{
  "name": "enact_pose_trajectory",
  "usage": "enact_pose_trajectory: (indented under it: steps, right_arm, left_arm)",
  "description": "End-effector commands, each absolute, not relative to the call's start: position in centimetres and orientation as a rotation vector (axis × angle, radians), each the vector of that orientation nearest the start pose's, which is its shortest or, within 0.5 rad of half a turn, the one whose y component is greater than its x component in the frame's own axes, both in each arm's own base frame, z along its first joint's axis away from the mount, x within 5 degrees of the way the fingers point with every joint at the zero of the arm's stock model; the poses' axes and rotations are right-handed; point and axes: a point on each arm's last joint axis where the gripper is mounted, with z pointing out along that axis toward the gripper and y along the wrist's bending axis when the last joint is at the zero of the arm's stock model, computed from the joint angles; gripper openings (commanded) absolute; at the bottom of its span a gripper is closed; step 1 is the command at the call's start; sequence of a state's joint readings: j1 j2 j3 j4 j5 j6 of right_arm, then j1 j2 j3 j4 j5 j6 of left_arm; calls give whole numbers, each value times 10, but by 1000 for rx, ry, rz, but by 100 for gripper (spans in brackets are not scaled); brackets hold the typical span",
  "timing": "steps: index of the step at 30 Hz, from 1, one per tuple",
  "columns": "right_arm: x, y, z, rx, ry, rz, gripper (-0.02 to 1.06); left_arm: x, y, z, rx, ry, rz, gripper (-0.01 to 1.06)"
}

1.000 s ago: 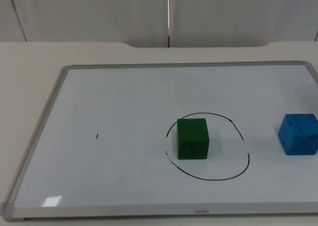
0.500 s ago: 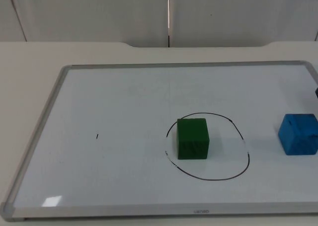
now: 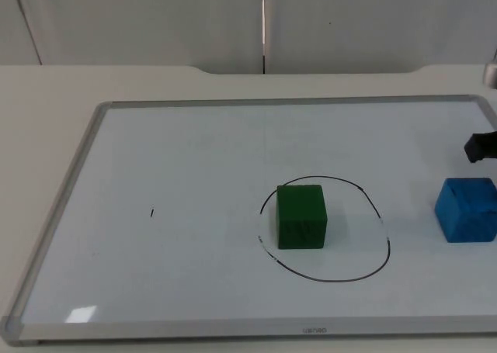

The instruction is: Push the two cubes into the marked area.

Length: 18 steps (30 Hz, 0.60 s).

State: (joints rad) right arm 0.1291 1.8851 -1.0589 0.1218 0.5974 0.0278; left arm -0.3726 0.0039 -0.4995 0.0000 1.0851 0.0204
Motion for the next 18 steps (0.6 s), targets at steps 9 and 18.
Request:
enact_pose_trajectory:
  steps: [9,18]
  right_arm:
    - [341,57,141,3,2908,148,0]
    - [341,58,141,38,2915,155,0]
  left_arm:
    - [-5,2,275,403,2032,-214,0]
    - [-5,2,275,403,2032,-214,0]
